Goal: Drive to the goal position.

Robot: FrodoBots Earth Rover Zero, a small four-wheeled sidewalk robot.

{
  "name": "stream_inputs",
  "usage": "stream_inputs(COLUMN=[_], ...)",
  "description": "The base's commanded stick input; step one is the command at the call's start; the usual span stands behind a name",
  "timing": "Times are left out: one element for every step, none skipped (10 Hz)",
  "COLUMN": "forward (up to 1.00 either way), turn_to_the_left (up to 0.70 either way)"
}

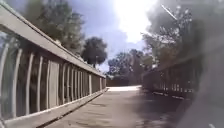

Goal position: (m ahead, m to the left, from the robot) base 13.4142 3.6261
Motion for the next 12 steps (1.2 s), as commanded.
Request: stream_inputs(forward=[0.85,0.85,0.85,0.85,0.85,0.85,0.85,0.85,0.85,0.85,0.85,0.85], turn_to_the_left=[0.00,0.00,0.00,0.00,0.00,0.00,0.00,0.00,-0.34,-0.34,-0.04,0.00])
